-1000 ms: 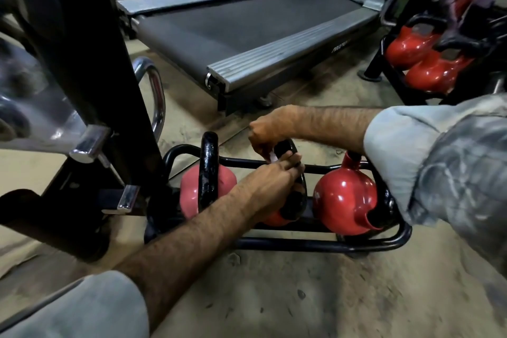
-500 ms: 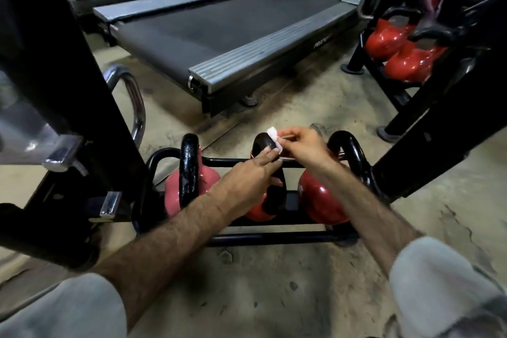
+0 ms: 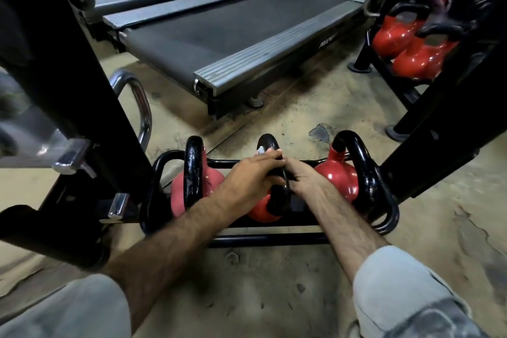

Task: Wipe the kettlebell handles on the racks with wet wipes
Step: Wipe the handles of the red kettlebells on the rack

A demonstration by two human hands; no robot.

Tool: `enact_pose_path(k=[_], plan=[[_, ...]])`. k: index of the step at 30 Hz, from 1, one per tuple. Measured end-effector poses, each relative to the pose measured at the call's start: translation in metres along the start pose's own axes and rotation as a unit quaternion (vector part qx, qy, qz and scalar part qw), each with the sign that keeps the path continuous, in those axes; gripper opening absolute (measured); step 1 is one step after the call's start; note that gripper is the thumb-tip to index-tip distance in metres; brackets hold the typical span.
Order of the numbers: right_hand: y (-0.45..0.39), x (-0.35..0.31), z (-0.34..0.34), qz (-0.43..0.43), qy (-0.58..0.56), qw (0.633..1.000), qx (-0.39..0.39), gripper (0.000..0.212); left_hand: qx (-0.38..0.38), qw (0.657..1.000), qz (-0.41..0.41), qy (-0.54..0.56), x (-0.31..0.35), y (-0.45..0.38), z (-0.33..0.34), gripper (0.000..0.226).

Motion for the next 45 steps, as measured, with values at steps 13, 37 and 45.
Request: enact_pose_path(k=[13, 37, 45], plan=[[0.019, -0.024, -0.007, -0.105, 0.322, 0.939, 0.056, 0.021, 0.140, 0.790, -0.483, 0.352, -0.026, -0.036, 0.033, 0.020], [0.032, -0.044, 0.006, -0.317, 0.596, 0.734, 0.074, 0.040, 0.187, 0.869, -0.392, 0.236, -0.050, -0.054, 0.031, 0.016], [0.033, -0.042, 0.004, -0.311, 0.574, 0.754, 0.076, 0.041, 0.233, 0.892, -0.281, 0.266, -0.026, -0.024, 0.023, 0.014]])
Point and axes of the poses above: each hand's wrist, its own y-axis away from the middle knuckle, its own z-axis out of the palm, x = y × z, the point moved 1 cm from there along -y, towards the middle knuckle, and after that the axes turned 5 degrees about -y, right-handed, at the moved point
